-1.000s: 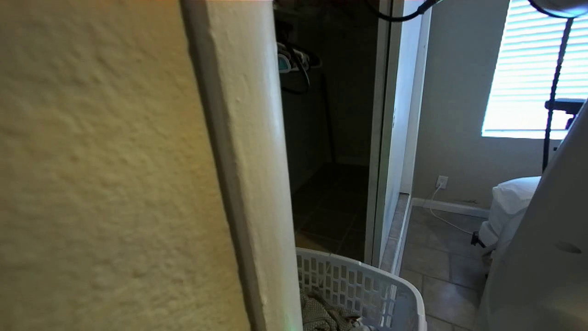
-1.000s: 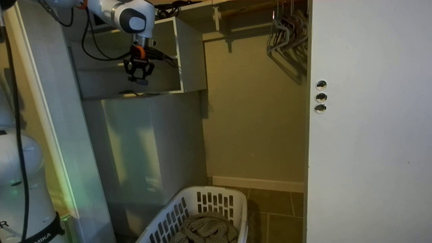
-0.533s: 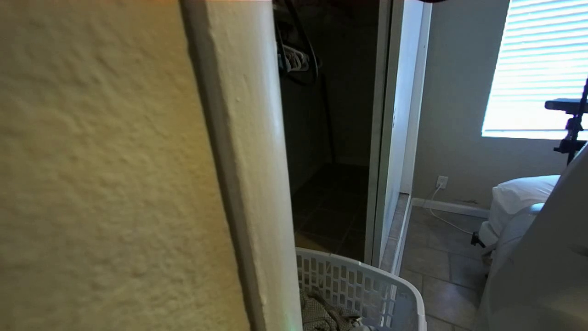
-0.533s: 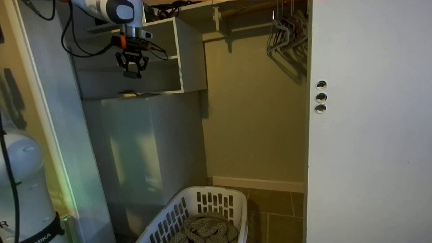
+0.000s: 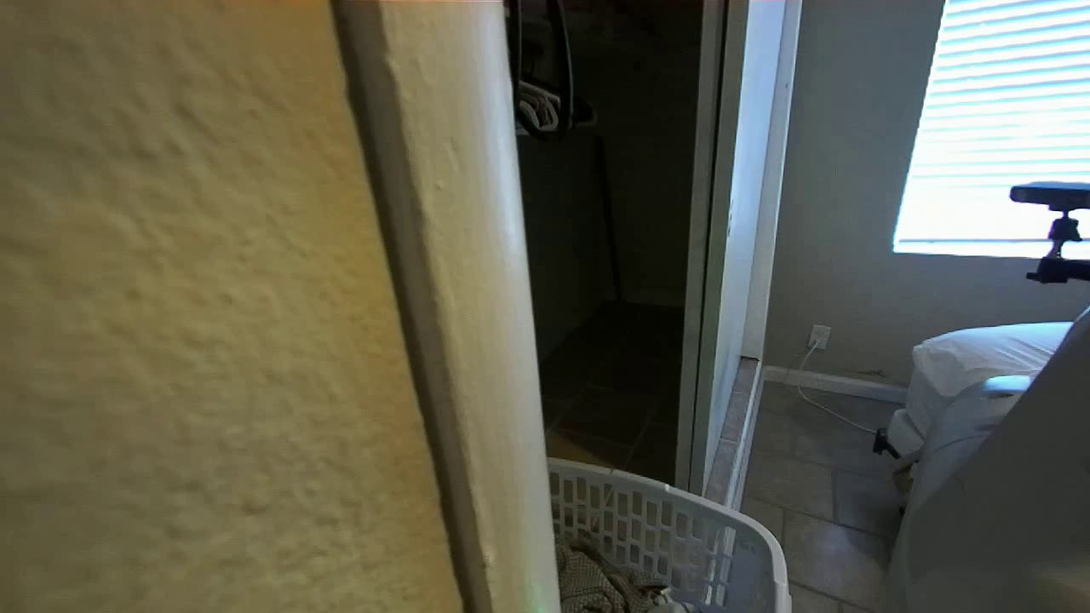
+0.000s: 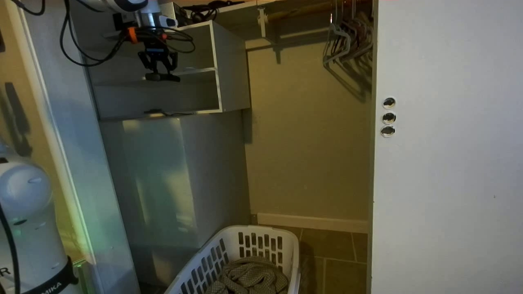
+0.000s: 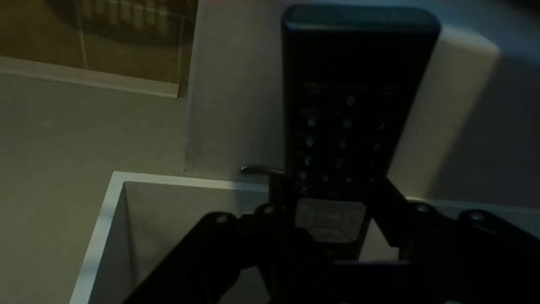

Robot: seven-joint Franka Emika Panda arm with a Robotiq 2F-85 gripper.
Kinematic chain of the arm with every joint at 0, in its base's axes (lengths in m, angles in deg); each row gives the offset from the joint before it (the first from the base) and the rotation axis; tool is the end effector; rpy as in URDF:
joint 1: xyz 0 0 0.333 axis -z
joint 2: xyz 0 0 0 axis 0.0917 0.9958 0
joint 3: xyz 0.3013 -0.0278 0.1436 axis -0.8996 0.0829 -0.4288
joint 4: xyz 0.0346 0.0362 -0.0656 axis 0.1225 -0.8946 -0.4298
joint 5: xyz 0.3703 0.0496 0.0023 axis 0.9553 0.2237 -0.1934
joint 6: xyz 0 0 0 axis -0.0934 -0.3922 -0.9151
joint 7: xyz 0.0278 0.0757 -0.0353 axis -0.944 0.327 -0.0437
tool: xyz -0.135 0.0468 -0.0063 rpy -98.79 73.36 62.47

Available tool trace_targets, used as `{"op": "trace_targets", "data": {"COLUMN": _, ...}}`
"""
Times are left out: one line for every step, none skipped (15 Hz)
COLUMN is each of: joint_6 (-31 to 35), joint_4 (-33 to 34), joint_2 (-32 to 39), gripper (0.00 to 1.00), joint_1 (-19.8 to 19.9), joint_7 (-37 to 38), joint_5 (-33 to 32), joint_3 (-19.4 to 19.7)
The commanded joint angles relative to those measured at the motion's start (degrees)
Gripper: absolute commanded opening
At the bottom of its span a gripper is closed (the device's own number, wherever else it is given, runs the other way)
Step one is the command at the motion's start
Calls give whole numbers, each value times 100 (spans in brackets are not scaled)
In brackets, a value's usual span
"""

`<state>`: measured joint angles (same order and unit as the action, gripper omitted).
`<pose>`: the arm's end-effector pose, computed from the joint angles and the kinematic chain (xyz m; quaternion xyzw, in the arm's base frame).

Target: Put the black object on the top shelf.

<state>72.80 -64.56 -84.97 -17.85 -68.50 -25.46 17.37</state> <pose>0.3967 0.2296 0.6916 -0.9145 -0.3356 -0.1881 0.1253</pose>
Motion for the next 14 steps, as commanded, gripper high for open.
{"op": "trace_targets", "data": {"joint_6": 425, "joint_4": -75, "joint_2": -167, "gripper": 28, "joint_1": -3, "joint_7": 544, "joint_5": -341, "joint_3": -88}}
{"op": "trace_targets", "data": {"joint_6": 205, "joint_4": 25, "joint_2": -40, "gripper": 28, "joint_1": -95, "joint_7": 301, "joint_5": -176, "joint_3": 39}}
{"op": "trace_targets", "data": {"joint_6": 217, "joint_4": 27, "joint_2": -46, "gripper": 53, "joint_1": -103, "joint_7": 325, "joint_5": -187, "joint_3": 36}}
{"op": "trace_targets", "data": {"joint_6": 211, "joint_4": 25, "joint_2": -39, "gripper": 53, "joint_1": -113, "joint_7": 324, "joint_5": -185, "joint_3": 39}}
{"op": "trace_targets", "data": {"joint_6": 211, "joint_4": 25, "joint_2": -29, "gripper": 53, "joint_1": -115, "joint_7": 323, "joint_5": -184, "joint_3": 42}}
{"op": "trace_targets", "data": {"joint_6": 211, "joint_4": 25, "joint_2": -17, "gripper": 53, "joint_1": -113, "joint_7": 321, "joint_5": -183, "joint_3": 44}}
{"op": "trace_targets", "data": {"joint_6": 211, "joint_4": 25, "joint_2": -12, "gripper": 53, "joint_1": -113, "joint_7": 321, "joint_5": -183, "joint_3": 44}}
{"op": "trace_targets", "data": {"joint_6": 158, "joint_4": 108, "joint_2": -52, "gripper": 28, "joint_1": -65, "joint_7": 313, "joint_5": -191, "joint_3": 118}}
{"op": "trace_targets", "data": {"joint_6": 198, "joint_4": 106, "joint_2": -96, "gripper": 28, "joint_1": -59, "joint_7": 292, "joint_5": -178, "joint_3": 149}}
{"op": "trace_targets", "data": {"joint_6": 230, "joint_4": 127, "joint_2": -173, "gripper": 28, "joint_1": -5, "joint_7": 363, "joint_5": -295, "joint_3": 157}}
{"op": "trace_targets", "data": {"joint_6": 208, "joint_4": 229, "joint_2": -173, "gripper": 28, "joint_1": 7, "joint_7": 380, "joint_5": -307, "joint_3": 187}}
{"op": "trace_targets", "data": {"joint_6": 187, "joint_4": 296, "joint_2": -189, "gripper": 28, "joint_1": 31, "joint_7": 400, "joint_5": -371, "joint_3": 204}}
{"op": "trace_targets", "data": {"joint_6": 170, "joint_4": 371, "joint_2": -193, "gripper": 28, "joint_1": 37, "joint_7": 394, "joint_5": -393, "joint_3": 230}}
{"op": "trace_targets", "data": {"joint_6": 147, "joint_4": 467, "joint_2": -181, "gripper": 28, "joint_1": 38, "joint_7": 385, "joint_5": -430, "joint_3": 241}}
